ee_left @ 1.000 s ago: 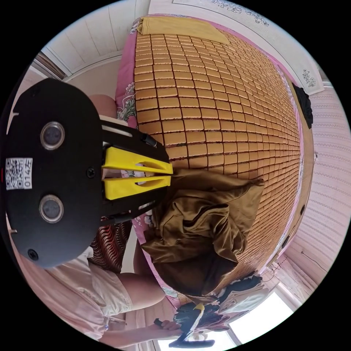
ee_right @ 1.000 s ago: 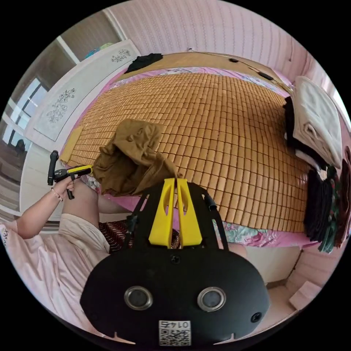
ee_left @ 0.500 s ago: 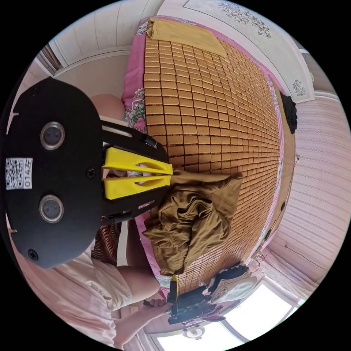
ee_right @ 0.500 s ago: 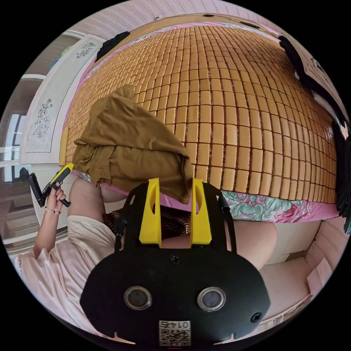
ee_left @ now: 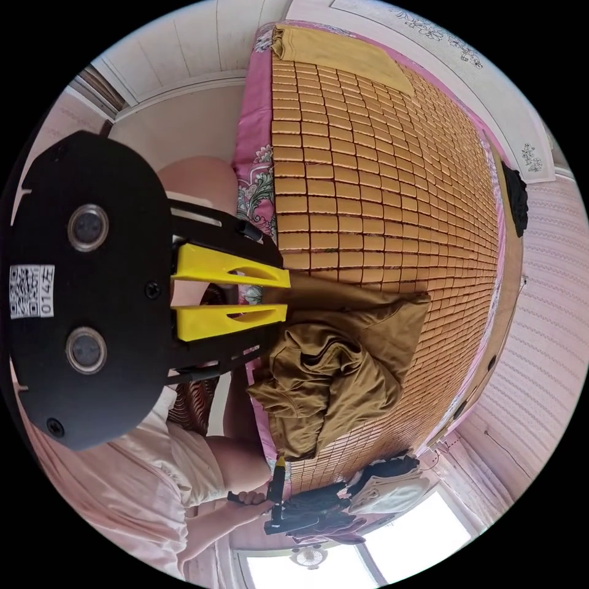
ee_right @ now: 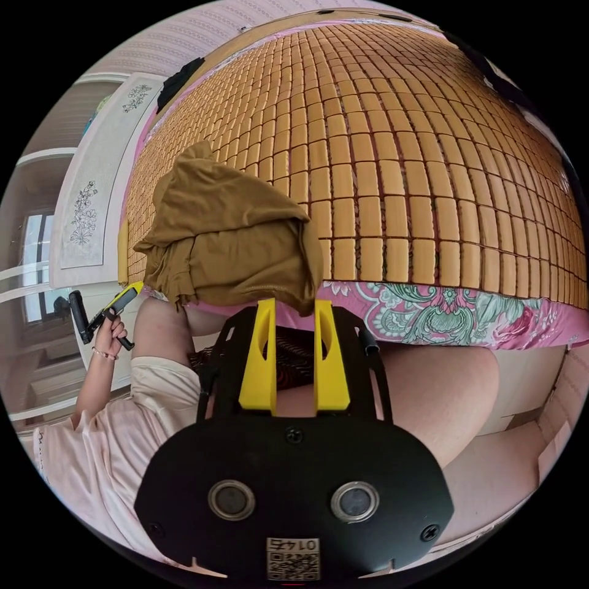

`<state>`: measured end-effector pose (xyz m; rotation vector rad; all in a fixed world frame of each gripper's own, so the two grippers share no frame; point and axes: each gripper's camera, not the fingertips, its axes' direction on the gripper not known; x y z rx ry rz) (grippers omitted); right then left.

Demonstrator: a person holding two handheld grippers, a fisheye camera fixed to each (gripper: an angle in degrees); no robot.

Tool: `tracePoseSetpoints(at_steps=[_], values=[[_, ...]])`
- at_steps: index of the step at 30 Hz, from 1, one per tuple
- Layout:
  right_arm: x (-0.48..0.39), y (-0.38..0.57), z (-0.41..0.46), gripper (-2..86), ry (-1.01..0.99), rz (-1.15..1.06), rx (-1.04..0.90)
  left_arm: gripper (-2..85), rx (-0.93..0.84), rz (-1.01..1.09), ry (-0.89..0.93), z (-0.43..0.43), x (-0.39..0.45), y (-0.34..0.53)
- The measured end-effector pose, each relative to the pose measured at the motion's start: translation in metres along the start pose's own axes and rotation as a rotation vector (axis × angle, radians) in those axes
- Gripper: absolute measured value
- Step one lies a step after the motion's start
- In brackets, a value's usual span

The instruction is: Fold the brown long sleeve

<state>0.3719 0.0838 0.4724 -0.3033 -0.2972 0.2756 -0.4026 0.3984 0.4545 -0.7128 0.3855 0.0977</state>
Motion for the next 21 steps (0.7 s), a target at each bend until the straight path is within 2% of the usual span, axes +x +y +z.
tracePoseSetpoints(at_steps=[4,8,11,13,17,21], values=[[0.008,0.013,-0.018,2.6,-0.007,-0.047,0.018,7.5,-0.132,-0.014,-0.045,0.019,-0.007,-0.008],[0.018,0.026,-0.039,1.5,-0.023,-0.055,0.037,6.3,-0.155,0.005,-0.074,0.019,-0.010,-0.008],[0.026,0.038,-0.060,1.1,-0.089,-0.066,0.059,4.8,-0.167,0.018,-0.062,0.015,-0.016,-0.001],[0.036,0.048,-0.084,1.0,-0.201,-0.060,0.104,1.0,-0.164,0.036,-0.097,0.007,-0.018,0.008],[0.052,0.072,-0.148,0.8,-0.447,-0.084,0.316,-0.7,-0.058,0.038,0.024,-0.021,-0.027,0.034],[0.053,0.103,-0.221,0.7,-0.589,-0.211,0.473,-0.9,0.180,0.006,0.258,-0.078,-0.044,0.077]])
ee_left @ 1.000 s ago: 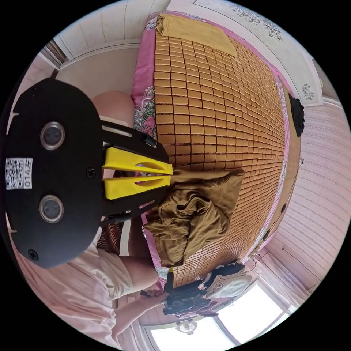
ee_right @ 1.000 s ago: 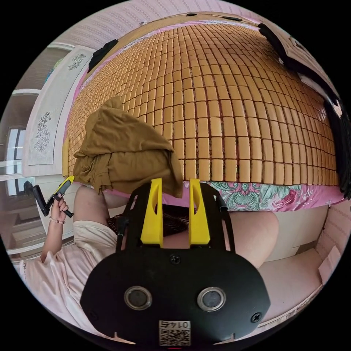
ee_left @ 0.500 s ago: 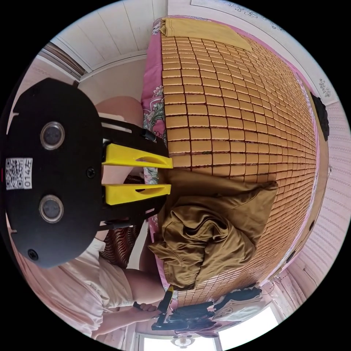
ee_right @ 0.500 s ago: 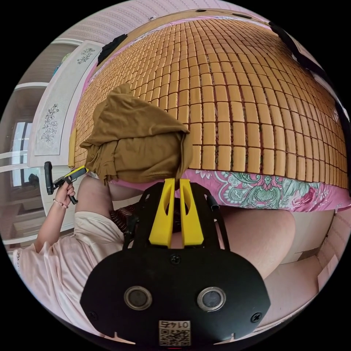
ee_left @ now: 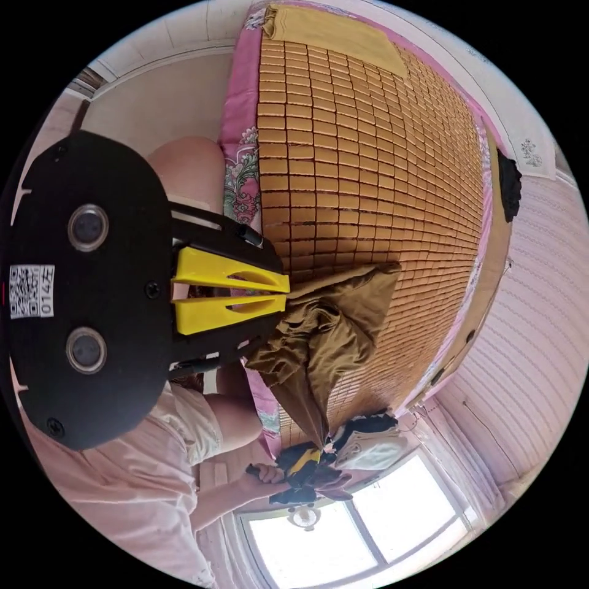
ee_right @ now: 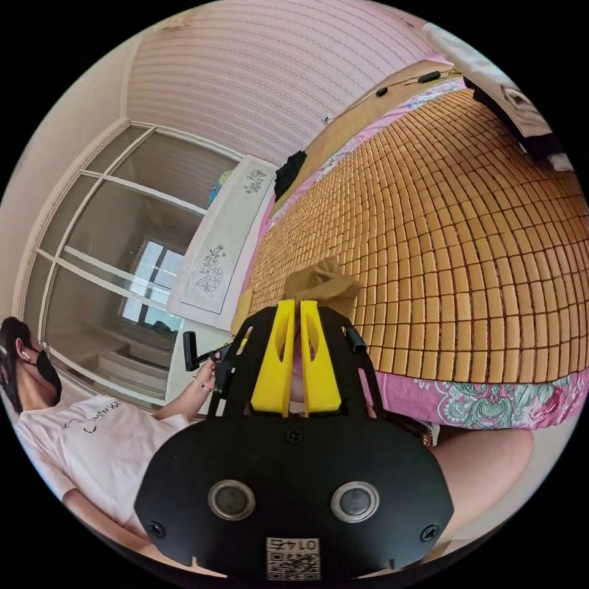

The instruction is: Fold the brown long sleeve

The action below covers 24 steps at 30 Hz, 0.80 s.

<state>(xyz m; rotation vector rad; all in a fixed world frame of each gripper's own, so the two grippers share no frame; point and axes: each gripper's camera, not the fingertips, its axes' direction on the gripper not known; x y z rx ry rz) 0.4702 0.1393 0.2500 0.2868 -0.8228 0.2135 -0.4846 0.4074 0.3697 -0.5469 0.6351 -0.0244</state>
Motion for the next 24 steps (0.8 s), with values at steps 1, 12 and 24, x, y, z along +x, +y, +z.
tracePoseSetpoints(at_steps=[1,12,24], values=[[-0.014,-0.003,-0.017,0.6,-0.030,-0.036,0.028,-1.0,0.072,0.018,0.054,-0.021,0.002,0.009],[-0.166,-0.037,-0.181,0.6,-0.501,-0.410,0.318,-1.0,0.624,0.172,0.213,-0.216,0.024,0.048],[-0.367,0.022,-0.305,0.5,-0.466,-0.861,0.492,-1.0,1.093,0.365,0.392,-0.395,0.057,0.155]])
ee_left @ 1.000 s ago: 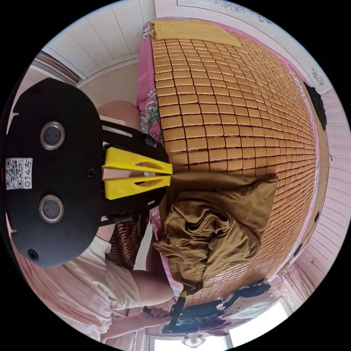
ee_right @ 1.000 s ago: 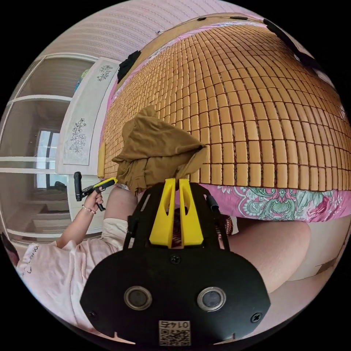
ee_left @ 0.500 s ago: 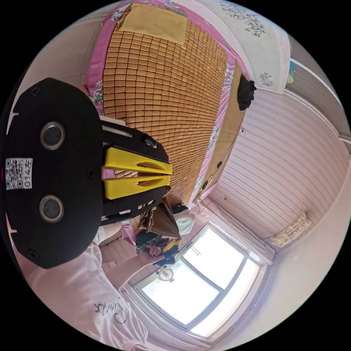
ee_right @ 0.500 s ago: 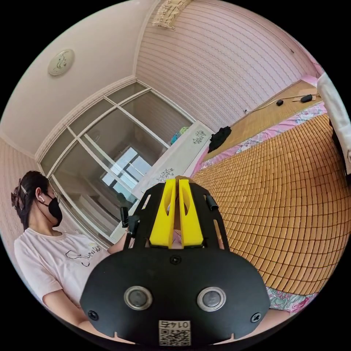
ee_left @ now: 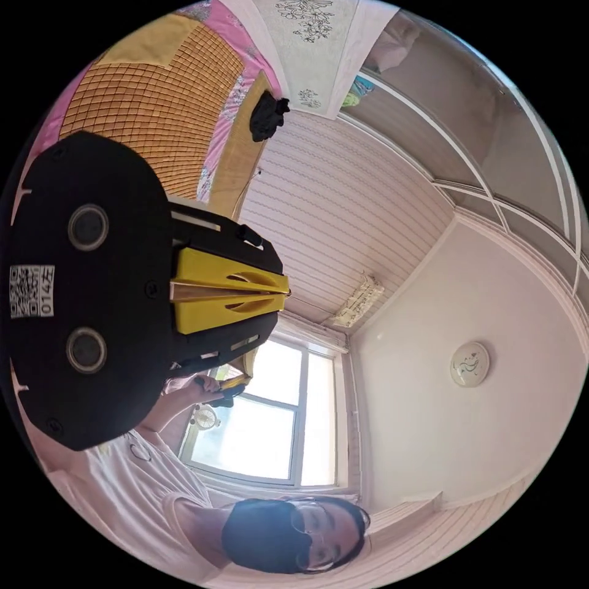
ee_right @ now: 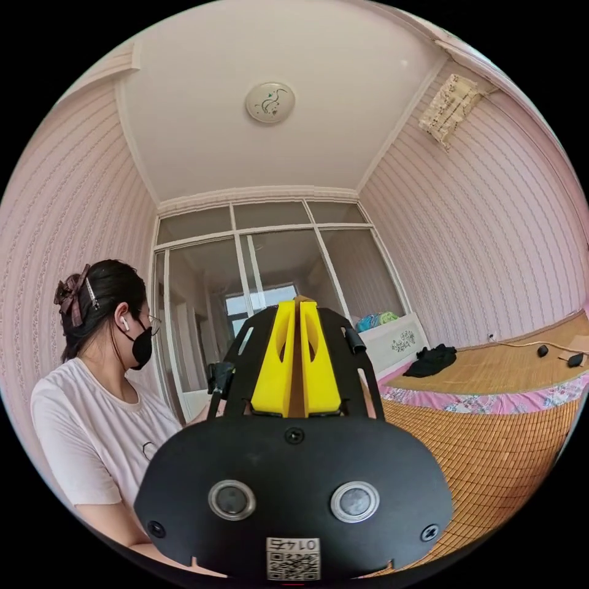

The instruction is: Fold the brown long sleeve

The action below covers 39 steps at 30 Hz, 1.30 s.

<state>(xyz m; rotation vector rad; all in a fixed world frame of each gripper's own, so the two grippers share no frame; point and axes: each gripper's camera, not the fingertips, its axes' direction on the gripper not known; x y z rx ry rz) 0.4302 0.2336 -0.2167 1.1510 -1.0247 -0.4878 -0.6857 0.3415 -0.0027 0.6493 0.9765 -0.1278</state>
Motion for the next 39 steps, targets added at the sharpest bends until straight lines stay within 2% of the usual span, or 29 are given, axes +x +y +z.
tracePoseSetpoints(at_steps=[3,5,7,12,14,17,19,22,24,26,28,32,35,39], values=[[-0.055,-0.033,-0.001,0.4,-0.047,-0.121,0.047,-1.0,-0.003,0.118,-0.057,-0.030,0.039,-0.031],[-0.080,-0.062,-0.002,0.4,-0.053,-0.181,0.055,-1.0,0.066,0.207,-0.008,-0.052,0.064,-0.051],[-0.106,-0.102,0.007,0.4,0.000,-0.257,0.059,-1.0,0.131,0.332,-0.035,-0.071,0.097,-0.081],[-0.128,-0.157,0.044,0.3,0.086,-0.353,0.082,-1.0,0.194,0.385,-0.012,-0.066,0.119,-0.138],[-0.111,-0.166,0.067,0.3,0.163,-0.328,0.052,-1.0,0.186,0.343,-0.030,-0.048,0.109,-0.151],[-0.039,-0.165,0.124,0.4,0.345,-0.191,-0.151,-1.0,0.098,0.215,-0.099,-0.001,0.066,-0.158],[0.044,-0.138,0.170,0.4,0.524,-0.037,-0.339,-1.0,-0.045,0.133,-0.249,0.053,0.019,-0.147],[0.129,-0.095,0.198,0.4,0.683,0.147,-0.434,-1.0,-0.264,0.098,-0.455,0.127,-0.033,-0.107],[0.148,-0.102,0.199,0.4,0.636,0.214,-0.359,-1.0,-0.293,0.018,-0.449,0.154,-0.054,-0.095],[0.143,-0.135,0.203,0.4,0.563,0.175,-0.264,-1.0,-0.222,-0.035,-0.435,0.167,-0.058,-0.112],[0.108,-0.184,0.214,0.4,0.529,-0.018,-0.155,-1.0,-0.069,-0.042,-0.365,0.172,-0.040,-0.157],[0.076,-0.206,0.234,0.4,0.539,-0.240,-0.127,-1.0,0.071,0.113,-0.296,0.179,0.007,-0.201],[0.097,-0.168,0.232,0.5,0.504,-0.238,-0.148,-1.0,0.054,0.185,-0.291,0.185,0.013,-0.187],[0.174,-0.039,0.212,0.5,0.450,-0.041,-0.295,-1.0,-0.193,0.169,-0.323,0.204,-0.034,-0.100]])
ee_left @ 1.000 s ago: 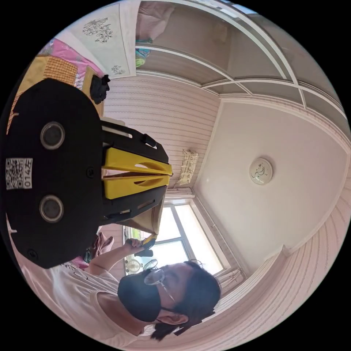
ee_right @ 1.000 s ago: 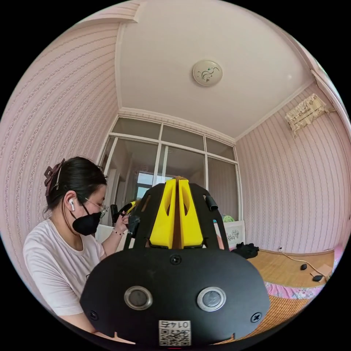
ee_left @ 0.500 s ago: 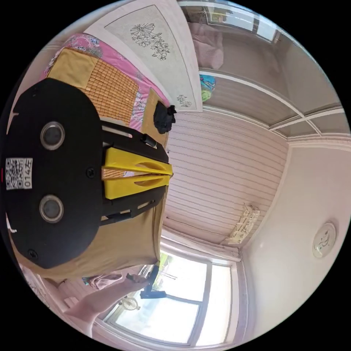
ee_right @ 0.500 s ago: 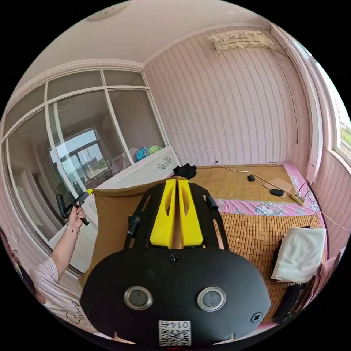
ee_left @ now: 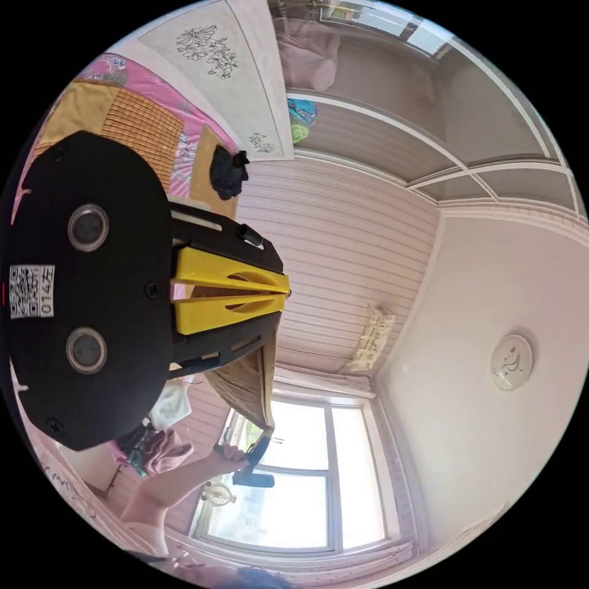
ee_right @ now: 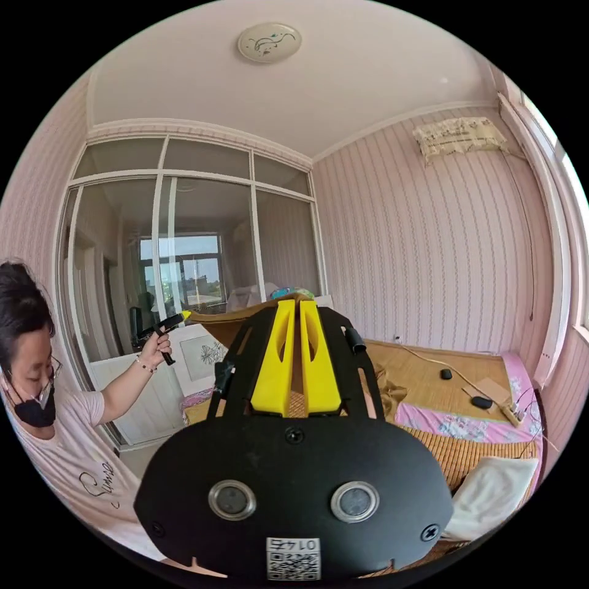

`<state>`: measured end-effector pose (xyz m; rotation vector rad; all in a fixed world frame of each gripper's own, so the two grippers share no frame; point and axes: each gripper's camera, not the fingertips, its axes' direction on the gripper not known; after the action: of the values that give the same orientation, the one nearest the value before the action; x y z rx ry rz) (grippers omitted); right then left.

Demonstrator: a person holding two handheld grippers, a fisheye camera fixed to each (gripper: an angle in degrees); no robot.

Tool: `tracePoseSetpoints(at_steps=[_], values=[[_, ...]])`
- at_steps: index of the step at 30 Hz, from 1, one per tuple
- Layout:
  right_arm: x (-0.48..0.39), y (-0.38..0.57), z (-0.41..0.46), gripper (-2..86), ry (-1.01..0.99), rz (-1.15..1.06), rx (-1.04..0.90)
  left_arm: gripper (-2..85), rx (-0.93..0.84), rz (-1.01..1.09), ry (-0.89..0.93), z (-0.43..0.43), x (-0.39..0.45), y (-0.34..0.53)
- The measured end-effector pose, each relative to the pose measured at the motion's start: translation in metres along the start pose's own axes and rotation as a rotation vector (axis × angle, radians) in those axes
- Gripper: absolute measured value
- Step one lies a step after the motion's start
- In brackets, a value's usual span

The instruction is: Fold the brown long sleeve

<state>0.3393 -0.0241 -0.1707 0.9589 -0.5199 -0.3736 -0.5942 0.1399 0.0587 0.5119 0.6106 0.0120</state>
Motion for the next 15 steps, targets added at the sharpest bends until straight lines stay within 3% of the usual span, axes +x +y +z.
tracePoseSetpoints(at_steps=[5,10,15], values=[[0.078,0.209,0.078,0.6,0.036,0.292,-0.313,-1.0,-0.428,-0.055,-0.059,0.070,-0.029,0.175],[0.136,0.424,0.149,0.6,0.121,0.710,-0.705,-1.0,-0.812,-0.321,-0.113,0.132,-0.061,0.354],[0.145,0.507,0.171,0.7,0.129,0.833,-0.855,-1.0,-1.032,-0.397,-0.143,0.159,-0.072,0.425]])
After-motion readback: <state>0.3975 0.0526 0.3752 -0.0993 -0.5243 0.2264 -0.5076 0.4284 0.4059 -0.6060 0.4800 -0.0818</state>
